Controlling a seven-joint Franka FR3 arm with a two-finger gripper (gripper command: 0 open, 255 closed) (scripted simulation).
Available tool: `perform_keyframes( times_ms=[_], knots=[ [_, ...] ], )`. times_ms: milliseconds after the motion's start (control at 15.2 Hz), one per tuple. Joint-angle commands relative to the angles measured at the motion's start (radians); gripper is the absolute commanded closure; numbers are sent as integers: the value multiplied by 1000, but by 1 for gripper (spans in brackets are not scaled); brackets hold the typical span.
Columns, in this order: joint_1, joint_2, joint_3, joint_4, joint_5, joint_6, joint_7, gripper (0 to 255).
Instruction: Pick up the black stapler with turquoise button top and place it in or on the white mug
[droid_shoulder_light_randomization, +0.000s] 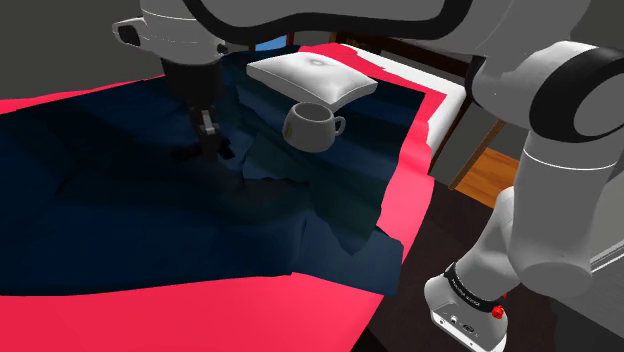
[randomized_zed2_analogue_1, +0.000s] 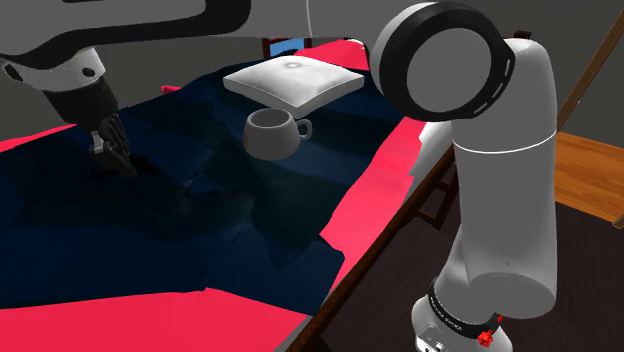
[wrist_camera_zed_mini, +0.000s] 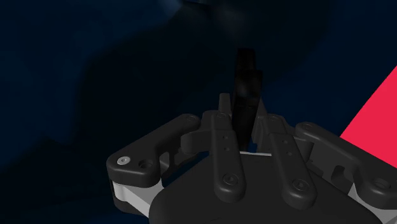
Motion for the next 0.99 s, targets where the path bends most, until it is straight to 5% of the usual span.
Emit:
perform_keyframes(
  times_ms=[0,594,924],
  knots=[
    [6,3,1,34,-1,-32,1,255],
    [42,57,0,233,-22,-176,-4,255],
    [-87,-100,-18,4,38,-91,-108,255]
  ],
)
